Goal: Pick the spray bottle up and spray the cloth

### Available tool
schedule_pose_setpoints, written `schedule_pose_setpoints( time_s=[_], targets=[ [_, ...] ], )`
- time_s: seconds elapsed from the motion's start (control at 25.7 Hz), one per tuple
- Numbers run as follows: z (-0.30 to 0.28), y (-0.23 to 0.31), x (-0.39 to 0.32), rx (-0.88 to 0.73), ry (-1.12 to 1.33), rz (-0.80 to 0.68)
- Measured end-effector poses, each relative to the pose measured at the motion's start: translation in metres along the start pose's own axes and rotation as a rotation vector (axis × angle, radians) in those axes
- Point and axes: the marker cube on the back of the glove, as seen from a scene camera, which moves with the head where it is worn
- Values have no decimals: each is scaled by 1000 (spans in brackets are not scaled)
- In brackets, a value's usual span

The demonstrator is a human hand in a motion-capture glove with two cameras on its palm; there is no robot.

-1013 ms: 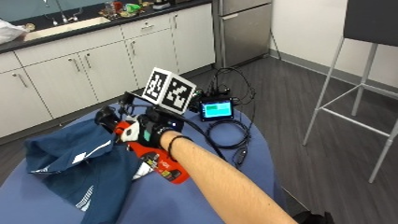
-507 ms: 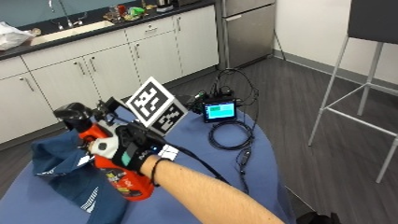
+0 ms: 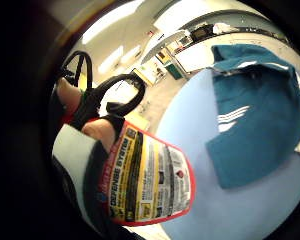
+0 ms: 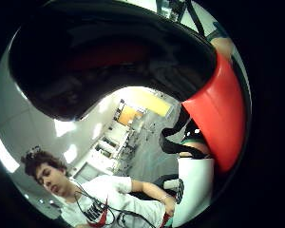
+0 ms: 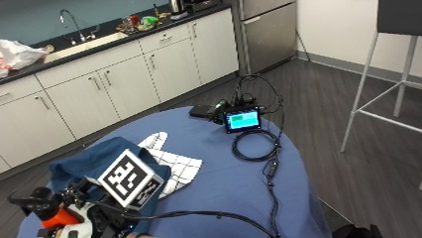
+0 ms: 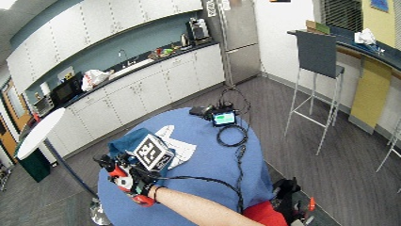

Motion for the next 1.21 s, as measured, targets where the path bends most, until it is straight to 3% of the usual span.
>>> schedule_pose_setpoints(
  time_s=[0.27,0.9,1.05,1.21],
  targets=[
    [34,10,3,-18,-56,-9],
    [46,31,26,-99,-67,4],
    [22,51,41,-57,-48,-60],
    [-37,71,55,-23,135,-117]
  ],
)
